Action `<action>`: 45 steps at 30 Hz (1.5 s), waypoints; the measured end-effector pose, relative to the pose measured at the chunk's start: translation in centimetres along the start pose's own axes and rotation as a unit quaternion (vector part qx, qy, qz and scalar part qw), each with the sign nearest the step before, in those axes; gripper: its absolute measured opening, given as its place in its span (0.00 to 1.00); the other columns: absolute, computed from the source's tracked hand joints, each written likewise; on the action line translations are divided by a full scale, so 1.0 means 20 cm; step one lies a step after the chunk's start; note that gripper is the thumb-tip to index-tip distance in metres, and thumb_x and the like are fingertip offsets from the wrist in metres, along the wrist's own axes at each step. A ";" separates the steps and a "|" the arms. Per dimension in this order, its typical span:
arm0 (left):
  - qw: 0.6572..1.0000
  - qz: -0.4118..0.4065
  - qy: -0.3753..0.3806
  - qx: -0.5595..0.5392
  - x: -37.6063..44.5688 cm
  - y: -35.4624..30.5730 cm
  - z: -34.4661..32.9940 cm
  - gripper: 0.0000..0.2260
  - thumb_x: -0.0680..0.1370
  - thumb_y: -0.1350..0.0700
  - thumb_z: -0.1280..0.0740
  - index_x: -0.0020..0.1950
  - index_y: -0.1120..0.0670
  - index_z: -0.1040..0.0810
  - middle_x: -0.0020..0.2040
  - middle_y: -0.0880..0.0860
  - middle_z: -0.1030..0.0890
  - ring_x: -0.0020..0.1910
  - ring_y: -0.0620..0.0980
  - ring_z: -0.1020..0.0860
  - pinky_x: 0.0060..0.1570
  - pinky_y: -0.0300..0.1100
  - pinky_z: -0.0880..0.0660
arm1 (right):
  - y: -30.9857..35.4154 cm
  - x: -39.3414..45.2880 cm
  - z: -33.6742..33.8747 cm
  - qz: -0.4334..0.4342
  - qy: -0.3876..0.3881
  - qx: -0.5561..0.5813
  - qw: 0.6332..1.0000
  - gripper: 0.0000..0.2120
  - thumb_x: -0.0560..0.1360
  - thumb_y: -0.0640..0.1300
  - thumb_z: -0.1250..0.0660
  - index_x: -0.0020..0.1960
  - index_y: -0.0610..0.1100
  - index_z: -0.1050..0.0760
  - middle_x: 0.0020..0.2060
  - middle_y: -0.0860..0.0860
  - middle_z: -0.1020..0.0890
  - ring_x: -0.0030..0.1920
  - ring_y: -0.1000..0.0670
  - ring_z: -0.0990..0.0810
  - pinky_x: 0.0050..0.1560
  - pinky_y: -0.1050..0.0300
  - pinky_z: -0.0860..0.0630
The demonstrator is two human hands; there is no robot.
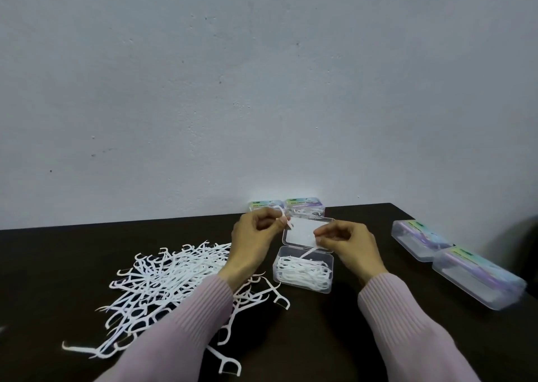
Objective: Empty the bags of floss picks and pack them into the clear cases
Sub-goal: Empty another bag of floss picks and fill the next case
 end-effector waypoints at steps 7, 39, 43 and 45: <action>0.886 -0.148 0.096 0.430 -0.09 -0.02 -0.05 0.10 0.79 0.45 0.40 0.54 0.44 0.22 0.39 0.40 0.22 0.51 0.38 0.26 0.70 0.56 0.70 | -0.03 0.00 -0.02 0.042 0.004 -0.131 0.990 0.09 0.71 0.33 0.30 0.41 0.47 0.22 0.39 0.51 0.19 0.40 0.58 0.21 0.40 0.69 0.24; 0.944 -0.071 0.128 0.295 -0.20 -0.02 0.43 0.07 0.76 0.54 0.33 0.48 0.41 0.20 0.50 0.38 0.19 0.54 0.35 0.25 0.66 0.54 0.35 | 0.12 -0.16 -0.28 0.269 0.199 -0.405 0.851 0.16 0.75 0.53 0.37 0.61 0.55 0.28 0.61 0.58 0.26 0.64 0.57 0.33 0.71 0.50 0.49; 0.941 -0.024 0.079 0.328 -0.30 -0.01 0.64 0.07 0.76 0.52 0.32 0.51 0.40 0.22 0.56 0.41 0.23 0.60 0.41 0.29 0.61 0.43 0.34 | 0.12 -0.20 -0.39 0.265 0.224 -0.459 0.817 0.25 0.77 0.57 0.41 0.72 0.53 0.39 0.71 0.54 0.35 0.72 0.56 0.42 0.71 0.40 0.67; 0.932 -0.002 0.081 0.354 -0.33 0.01 0.73 0.08 0.75 0.51 0.32 0.54 0.42 0.23 0.58 0.41 0.25 0.61 0.41 0.31 0.57 0.39 0.36 | 0.12 -0.21 -0.45 0.250 0.233 -0.460 0.820 0.27 0.78 0.57 0.43 0.74 0.51 0.44 0.73 0.52 0.38 0.74 0.55 0.44 0.70 0.36 0.69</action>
Point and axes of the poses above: each hand's wrist, its own x-axis towards the middle knuckle, its own z-axis out of the back of the hand, y = z × x, the point moved 1 cm from there along x, towards the middle knuckle
